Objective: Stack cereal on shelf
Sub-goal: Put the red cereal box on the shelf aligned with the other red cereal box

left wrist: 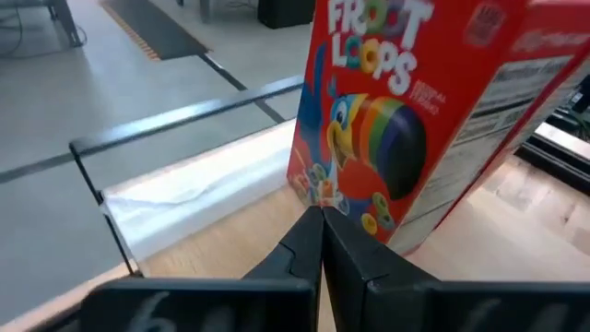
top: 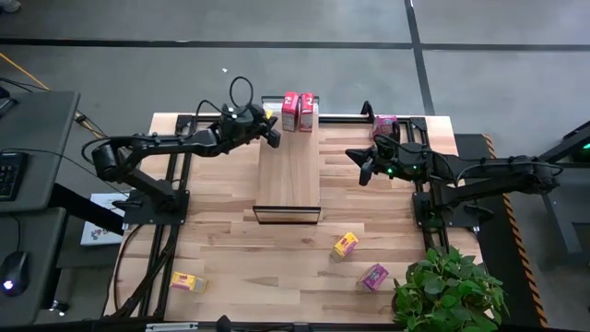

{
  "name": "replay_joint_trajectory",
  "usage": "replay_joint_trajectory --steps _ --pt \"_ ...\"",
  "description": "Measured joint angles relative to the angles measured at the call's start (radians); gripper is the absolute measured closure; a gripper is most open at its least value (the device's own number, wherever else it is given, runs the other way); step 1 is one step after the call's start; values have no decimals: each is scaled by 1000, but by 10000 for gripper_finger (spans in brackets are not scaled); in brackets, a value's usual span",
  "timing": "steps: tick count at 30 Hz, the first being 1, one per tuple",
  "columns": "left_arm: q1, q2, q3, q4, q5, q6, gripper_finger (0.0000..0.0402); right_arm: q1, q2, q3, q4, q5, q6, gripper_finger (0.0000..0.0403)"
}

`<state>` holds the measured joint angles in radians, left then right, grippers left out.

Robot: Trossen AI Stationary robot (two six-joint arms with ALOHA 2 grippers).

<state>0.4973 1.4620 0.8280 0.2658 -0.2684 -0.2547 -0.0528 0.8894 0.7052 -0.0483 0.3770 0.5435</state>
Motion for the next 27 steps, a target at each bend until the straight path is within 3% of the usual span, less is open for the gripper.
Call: replay_joint_trajectory --steps 27 --pt "1 6 0 98 136 11 401 0 0 0 0 -10 6 403"
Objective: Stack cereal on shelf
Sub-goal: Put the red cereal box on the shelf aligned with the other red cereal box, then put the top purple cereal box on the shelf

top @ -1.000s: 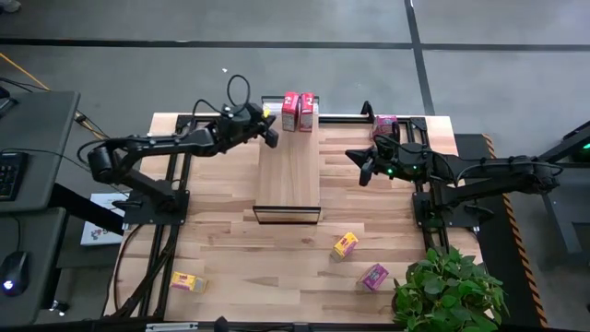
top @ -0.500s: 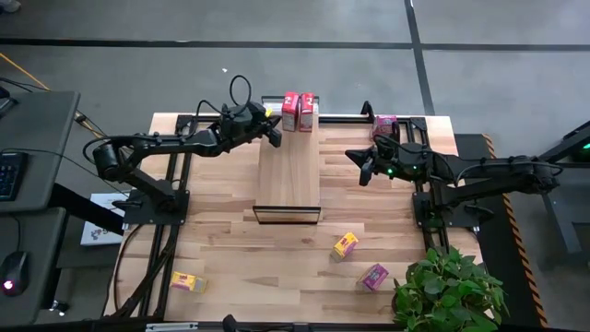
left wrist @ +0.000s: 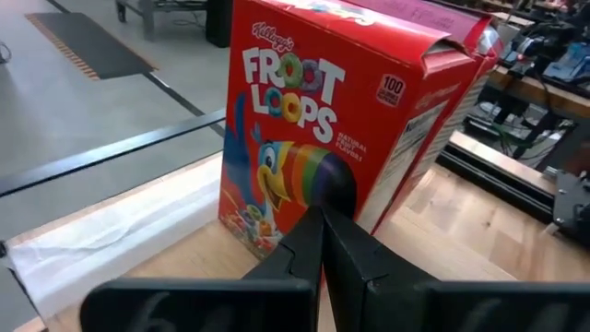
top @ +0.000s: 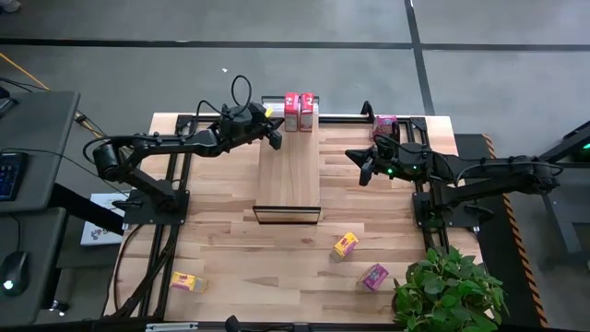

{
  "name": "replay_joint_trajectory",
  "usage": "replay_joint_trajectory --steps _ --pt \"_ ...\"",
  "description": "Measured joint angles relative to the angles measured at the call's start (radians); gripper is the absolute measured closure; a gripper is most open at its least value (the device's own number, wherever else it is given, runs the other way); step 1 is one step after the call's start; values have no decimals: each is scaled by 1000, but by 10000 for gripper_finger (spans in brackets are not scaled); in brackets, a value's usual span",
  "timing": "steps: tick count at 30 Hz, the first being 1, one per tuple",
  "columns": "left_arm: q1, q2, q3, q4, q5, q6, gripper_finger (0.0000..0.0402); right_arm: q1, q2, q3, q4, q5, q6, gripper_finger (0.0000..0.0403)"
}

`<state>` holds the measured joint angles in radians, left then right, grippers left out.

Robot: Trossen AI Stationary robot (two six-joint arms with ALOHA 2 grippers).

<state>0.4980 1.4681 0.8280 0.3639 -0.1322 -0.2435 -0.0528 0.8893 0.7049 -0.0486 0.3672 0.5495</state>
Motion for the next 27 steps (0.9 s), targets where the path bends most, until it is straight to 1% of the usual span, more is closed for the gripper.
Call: replay_joint_trajectory --steps 8,11,13,16,17,19,21,23,27 --pt "0 0 0 0 0 -15 401 0 0 0 0 0 0 403" --pt "3 -30 -1 -44 0 20 401 0 0 0 0 0 1 403" --pt "14 -86 -1 -83 0 45 401 0 0 0 4 0 25 403" --pt "37 -201 0 -165 3 79 401 -4 0 0 34 16 58 403" --pt "43 -245 0 -187 22 91 401 -10 0 0 47 34 80 402" --pt "55 -332 0 -218 92 103 401 -36 1 18 40 66 129 396" --pt "63 -420 0 -227 157 102 401 -85 1 66 4 56 133 379" --pt "64 -493 0 -229 184 87 401 -137 11 138 -80 42 100 351" --pt "64 -600 0 -231 188 55 401 -249 85 326 -373 36 -5 271"
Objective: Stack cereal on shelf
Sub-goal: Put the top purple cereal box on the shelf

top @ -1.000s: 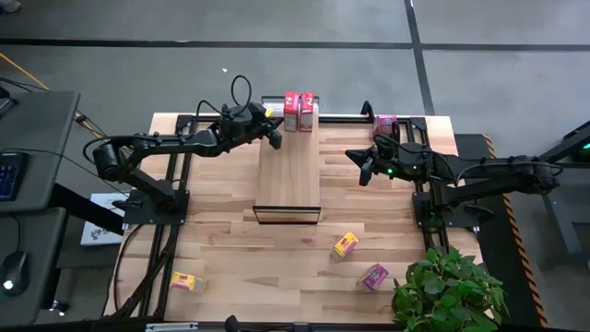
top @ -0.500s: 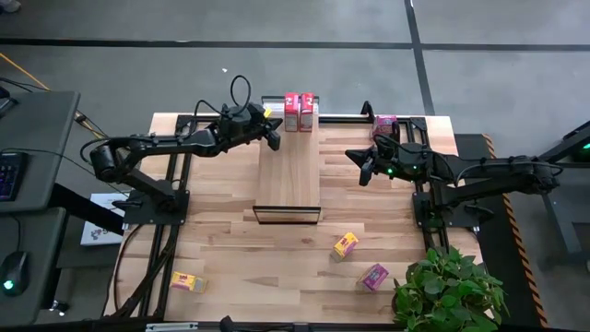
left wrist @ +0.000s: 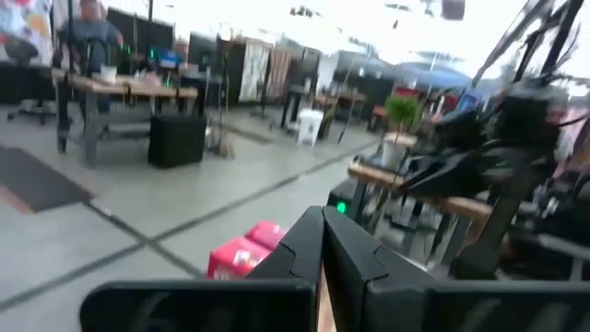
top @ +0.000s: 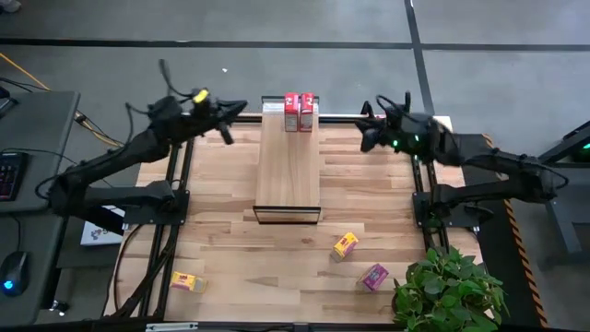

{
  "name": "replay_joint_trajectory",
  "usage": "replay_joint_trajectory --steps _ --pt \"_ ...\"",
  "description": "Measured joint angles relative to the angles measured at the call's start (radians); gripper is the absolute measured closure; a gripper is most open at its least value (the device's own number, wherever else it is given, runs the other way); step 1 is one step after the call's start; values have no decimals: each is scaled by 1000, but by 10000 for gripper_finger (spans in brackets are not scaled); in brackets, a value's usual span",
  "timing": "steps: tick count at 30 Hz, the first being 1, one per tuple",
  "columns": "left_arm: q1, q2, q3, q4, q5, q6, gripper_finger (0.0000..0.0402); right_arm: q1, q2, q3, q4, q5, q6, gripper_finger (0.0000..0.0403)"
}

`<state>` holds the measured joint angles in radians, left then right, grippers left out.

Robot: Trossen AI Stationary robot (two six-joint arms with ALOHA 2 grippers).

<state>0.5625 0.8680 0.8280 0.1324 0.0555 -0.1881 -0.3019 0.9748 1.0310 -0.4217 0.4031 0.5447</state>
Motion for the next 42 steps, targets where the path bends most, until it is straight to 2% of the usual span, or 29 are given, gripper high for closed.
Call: replay_joint_trajectory --steps 6,11,14,16,22,25,32,36,42 --pt "0 -69 0 -54 0 -1 401 -150 212 229 -452 -67 -24 152" --pt "0 -74 0 -130 0 -12 401 -178 347 261 -591 -101 59 106" --pt "0 -66 0 -144 0 -20 401 -173 393 256 -619 -80 137 103" --pt "0 -62 0 -144 0 -20 401 -160 411 248 -632 -28 221 103" --pt "0 -63 0 -136 0 -20 401 -65 419 230 -691 262 577 103" --pt "0 -63 0 -136 0 -20 401 -22 420 230 -773 362 808 103" --pt "0 -63 0 -136 0 -19 402 36 422 230 -886 379 1228 103" --pt "0 -63 0 -136 0 -19 401 24 437 230 -887 394 1350 103" --pt "0 -63 0 -135 2 -20 401 -58 451 230 -874 366 1529 103"
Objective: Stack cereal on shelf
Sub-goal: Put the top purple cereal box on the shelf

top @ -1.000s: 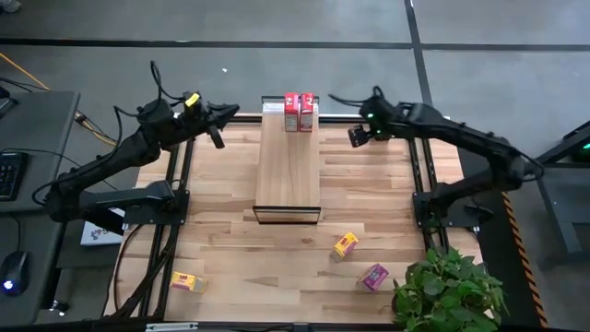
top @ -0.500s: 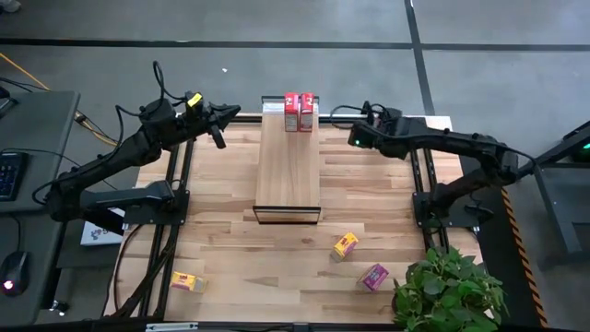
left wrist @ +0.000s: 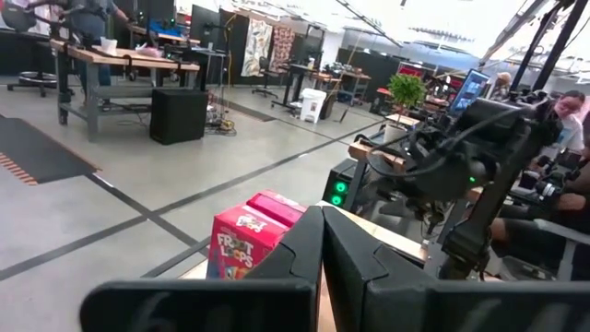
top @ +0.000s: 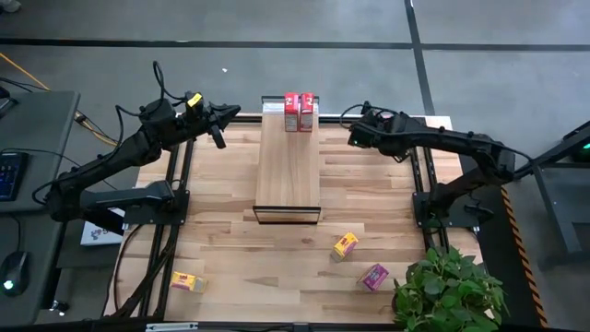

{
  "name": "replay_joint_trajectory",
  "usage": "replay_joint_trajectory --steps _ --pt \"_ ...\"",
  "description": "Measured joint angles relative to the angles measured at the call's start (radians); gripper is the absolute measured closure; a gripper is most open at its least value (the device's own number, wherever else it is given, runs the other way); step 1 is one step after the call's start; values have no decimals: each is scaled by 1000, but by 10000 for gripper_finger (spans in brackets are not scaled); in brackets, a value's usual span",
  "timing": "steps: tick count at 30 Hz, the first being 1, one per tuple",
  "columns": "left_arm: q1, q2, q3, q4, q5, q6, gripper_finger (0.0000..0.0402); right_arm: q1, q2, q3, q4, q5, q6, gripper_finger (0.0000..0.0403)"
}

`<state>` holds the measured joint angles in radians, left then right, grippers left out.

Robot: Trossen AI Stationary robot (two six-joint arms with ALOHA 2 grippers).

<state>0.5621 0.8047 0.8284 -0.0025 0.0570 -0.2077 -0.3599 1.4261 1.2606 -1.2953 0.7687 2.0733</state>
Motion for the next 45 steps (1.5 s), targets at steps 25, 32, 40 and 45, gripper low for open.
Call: replay_joint_trajectory --steps 25,32,40,45 --pt "0 0 0 16 0 -24 401 -247 87 0 218 -176 -209 103" --pt "0 0 0 16 0 -18 401 -272 57 -119 266 -231 -207 103" --pt "0 0 0 24 -1 -24 401 -272 -101 -414 760 -218 -133 111" --pt "0 0 0 23 -1 -26 401 -287 -112 -413 775 -178 -142 112"
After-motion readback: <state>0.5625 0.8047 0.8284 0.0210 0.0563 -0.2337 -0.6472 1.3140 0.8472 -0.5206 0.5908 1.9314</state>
